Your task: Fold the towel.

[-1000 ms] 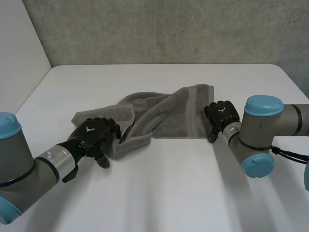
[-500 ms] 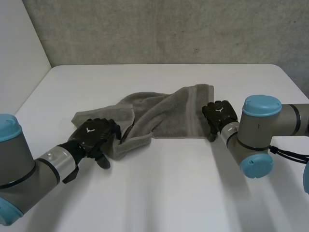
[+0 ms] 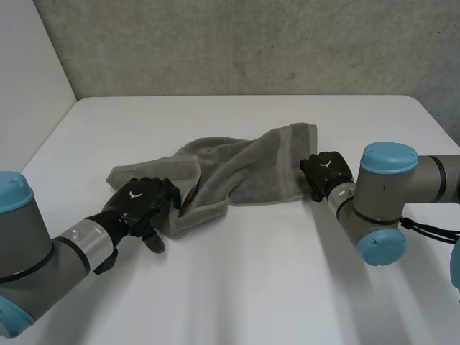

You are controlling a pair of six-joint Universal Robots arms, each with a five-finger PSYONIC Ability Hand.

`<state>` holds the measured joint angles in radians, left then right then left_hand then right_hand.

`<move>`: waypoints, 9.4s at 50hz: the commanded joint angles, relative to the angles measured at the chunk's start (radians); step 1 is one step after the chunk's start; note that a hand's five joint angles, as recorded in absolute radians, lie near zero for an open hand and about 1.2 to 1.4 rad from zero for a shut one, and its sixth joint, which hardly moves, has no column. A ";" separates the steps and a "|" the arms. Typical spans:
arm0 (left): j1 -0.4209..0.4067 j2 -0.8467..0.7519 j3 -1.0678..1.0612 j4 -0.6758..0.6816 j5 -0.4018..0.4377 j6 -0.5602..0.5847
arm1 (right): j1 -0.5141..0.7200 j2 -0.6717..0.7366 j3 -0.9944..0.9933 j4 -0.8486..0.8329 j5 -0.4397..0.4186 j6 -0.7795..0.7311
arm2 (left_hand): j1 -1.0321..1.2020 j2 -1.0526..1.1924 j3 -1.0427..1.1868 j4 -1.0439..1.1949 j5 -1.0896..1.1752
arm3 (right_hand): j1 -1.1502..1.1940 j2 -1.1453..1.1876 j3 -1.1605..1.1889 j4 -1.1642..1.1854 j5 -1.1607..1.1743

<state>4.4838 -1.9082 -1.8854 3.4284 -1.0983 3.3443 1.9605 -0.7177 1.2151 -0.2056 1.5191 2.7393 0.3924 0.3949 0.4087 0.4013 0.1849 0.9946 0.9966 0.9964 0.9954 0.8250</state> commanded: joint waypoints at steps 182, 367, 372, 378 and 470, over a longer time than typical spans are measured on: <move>-0.052 -0.055 0.255 -0.360 -0.091 0.558 | -0.127 -0.605 0.721 0.008 -0.151 -0.300 | 0.044 0.042 0.028 0.035 0.077 | 0.402 0.400 0.400 0.401 0.397; -0.252 -0.373 0.689 -0.551 -0.324 0.339 | -0.127 -0.652 0.610 0.161 -0.254 -0.019 | 0.355 0.353 0.339 0.347 0.388 | 0.402 0.400 0.400 0.401 0.397; -0.241 -0.368 0.678 -0.549 -0.324 0.339 | -0.127 -0.654 0.613 0.161 -0.251 -0.036 | 0.355 0.353 0.339 0.347 0.388 | 0.402 0.400 0.400 0.401 0.397; -0.230 -0.367 0.677 -0.545 -0.327 0.339 | -0.127 -0.654 0.620 0.161 -0.246 -0.056 | 0.376 0.373 0.360 0.367 0.409 | 0.402 0.400 0.400 0.401 0.397; 0.123 -0.313 1.390 -0.118 -0.195 -0.413 | 0.054 -0.135 -1.017 0.267 0.075 -0.233 | 1.004 1.001 0.988 0.995 1.037 | 0.402 0.400 0.400 0.401 0.397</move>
<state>4.6055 -2.2324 -0.4189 3.2915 -1.3188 2.9466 2.0144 -0.8328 0.1115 0.0321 1.6340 2.5070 1.2925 1.3345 1.3281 1.3631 1.1099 1.3350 1.3201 1.3457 1.3475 1.1577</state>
